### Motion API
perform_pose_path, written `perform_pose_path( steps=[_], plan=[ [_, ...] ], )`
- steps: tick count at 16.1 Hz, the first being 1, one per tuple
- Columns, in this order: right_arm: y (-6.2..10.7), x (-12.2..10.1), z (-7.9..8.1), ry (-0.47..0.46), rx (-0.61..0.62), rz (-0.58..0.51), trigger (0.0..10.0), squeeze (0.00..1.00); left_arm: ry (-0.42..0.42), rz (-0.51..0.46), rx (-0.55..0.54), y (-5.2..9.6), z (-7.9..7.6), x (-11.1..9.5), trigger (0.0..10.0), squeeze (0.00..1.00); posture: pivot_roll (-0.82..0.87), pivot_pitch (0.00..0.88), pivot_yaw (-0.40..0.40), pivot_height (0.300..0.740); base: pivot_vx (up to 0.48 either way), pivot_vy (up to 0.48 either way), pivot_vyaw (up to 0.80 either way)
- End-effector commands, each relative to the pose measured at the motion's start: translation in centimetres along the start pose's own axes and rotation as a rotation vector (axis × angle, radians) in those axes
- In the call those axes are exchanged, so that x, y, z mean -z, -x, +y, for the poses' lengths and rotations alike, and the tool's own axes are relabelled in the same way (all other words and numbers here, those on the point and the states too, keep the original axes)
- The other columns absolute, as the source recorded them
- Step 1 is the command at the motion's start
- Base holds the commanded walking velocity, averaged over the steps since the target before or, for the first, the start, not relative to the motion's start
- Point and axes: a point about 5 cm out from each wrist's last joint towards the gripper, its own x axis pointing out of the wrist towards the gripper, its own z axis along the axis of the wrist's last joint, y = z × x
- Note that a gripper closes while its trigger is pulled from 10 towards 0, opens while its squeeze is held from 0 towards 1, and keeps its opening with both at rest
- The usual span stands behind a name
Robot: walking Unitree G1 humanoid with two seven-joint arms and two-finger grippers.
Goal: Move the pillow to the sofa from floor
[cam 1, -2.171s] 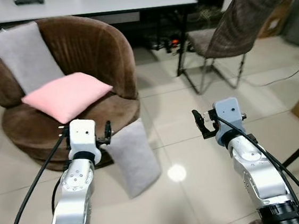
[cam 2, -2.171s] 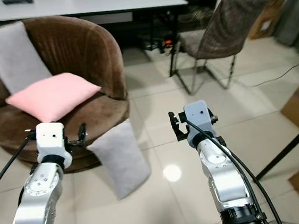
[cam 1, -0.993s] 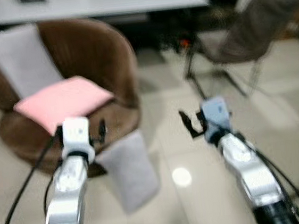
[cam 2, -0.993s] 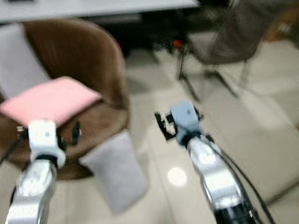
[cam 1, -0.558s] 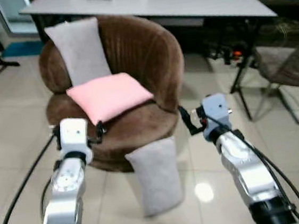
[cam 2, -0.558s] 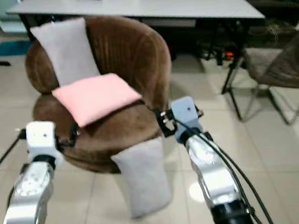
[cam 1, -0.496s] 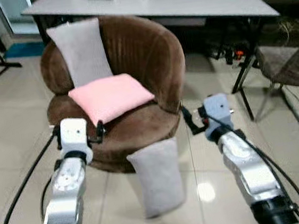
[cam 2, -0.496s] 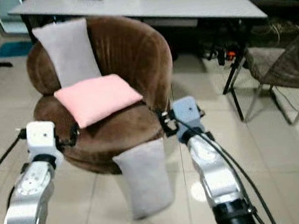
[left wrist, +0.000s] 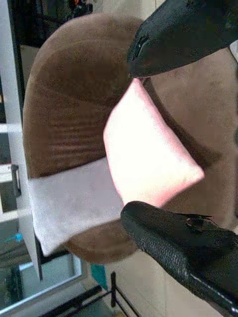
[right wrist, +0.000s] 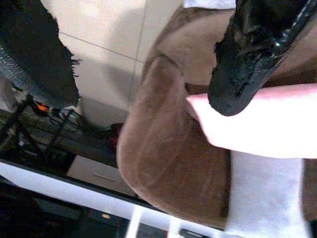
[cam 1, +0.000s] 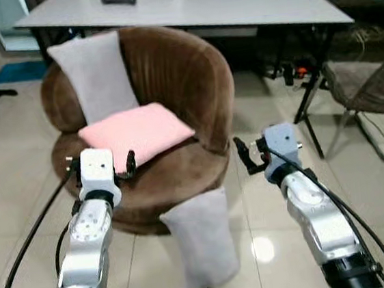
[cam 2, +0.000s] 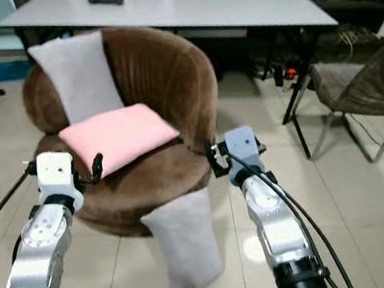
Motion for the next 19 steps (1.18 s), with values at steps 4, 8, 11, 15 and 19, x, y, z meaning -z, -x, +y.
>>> perform_pose_path(
  steps=[4,8,11,15,19],
  plan=[
    [0.03,0.09,-0.71,-0.003,0.029,0.003,10.0,0.0,-0.007,-0.007,0.035,-0.24,-0.75,-0.31,10.0,0.98,-0.03,0.0,-0.019,0.74,0.295,0.0,0.0],
    [0.02,0.08,-0.97,-0.004,0.042,0.004,10.0,0.0,-0.008,-0.005,0.042,-0.4,-0.84,-0.34,10.0,0.97,-0.04,0.0,-0.018,0.74,0.286,0.0,0.0],
    [-0.04,0.07,-1.14,-0.003,0.051,0.003,10.0,0.0,-0.006,-0.005,0.045,-0.49,-0.85,-0.33,10.0,0.98,-0.04,0.0,-0.018,0.74,0.282,0.0,0.0],
    [0.1,0.09,-1.28,-0.003,0.058,0.002,10.0,0.0,-0.007,-0.005,0.051,-0.5,-0.96,-0.3,10.0,0.98,-0.04,0.0,-0.012,0.74,0.28,0.0,0.0],
    [0.24,0.36,-1.31,-0.037,0.063,0.014,10.0,0.0,-0.006,-0.005,0.06,-0.55,-1.02,-0.31,10.0,0.98,-0.05,0.0,-0.008,0.74,0.276,0.0,-0.17]
  ],
)
